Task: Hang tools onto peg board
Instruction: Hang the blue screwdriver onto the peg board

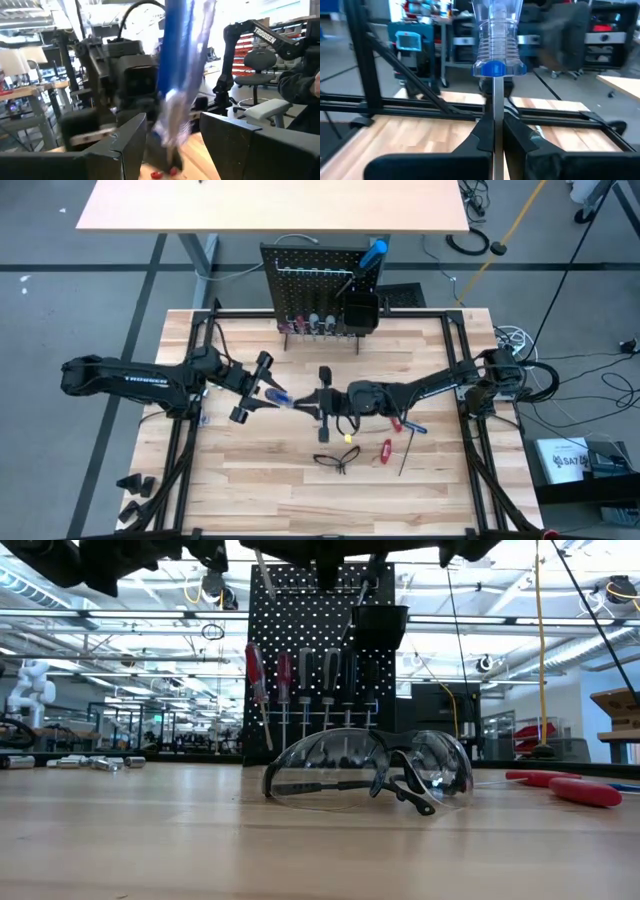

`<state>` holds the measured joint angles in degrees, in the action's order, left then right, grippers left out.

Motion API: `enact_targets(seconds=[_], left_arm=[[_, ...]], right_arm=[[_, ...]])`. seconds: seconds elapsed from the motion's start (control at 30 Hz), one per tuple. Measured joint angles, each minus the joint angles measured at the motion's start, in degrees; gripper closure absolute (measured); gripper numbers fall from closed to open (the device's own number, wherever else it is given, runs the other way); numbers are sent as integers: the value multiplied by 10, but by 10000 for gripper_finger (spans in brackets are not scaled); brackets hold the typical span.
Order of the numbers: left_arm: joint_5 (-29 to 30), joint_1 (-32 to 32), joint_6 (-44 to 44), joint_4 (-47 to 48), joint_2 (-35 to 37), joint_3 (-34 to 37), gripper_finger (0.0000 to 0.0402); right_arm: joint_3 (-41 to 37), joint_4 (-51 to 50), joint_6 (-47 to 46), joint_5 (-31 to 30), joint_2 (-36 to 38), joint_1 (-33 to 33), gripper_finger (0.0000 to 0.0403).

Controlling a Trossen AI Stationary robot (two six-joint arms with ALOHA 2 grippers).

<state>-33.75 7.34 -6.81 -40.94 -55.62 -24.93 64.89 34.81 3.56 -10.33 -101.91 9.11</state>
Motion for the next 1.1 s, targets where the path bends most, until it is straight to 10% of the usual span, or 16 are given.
enact_targets(seconds=[0.5, 0.83, 1.1], left_arm=[[57, -2, 3, -87, -62, 0, 212], [94, -2, -6, -92, -66, 0, 307], [111, -2, -12, -90, -66, 0, 307]], right_arm=[[12, -29, -44, 2, 0, -34, 393], [12, -33, -42, -1, 0, -34, 391], [12, -38, -27, -34, 3, -34, 315]])
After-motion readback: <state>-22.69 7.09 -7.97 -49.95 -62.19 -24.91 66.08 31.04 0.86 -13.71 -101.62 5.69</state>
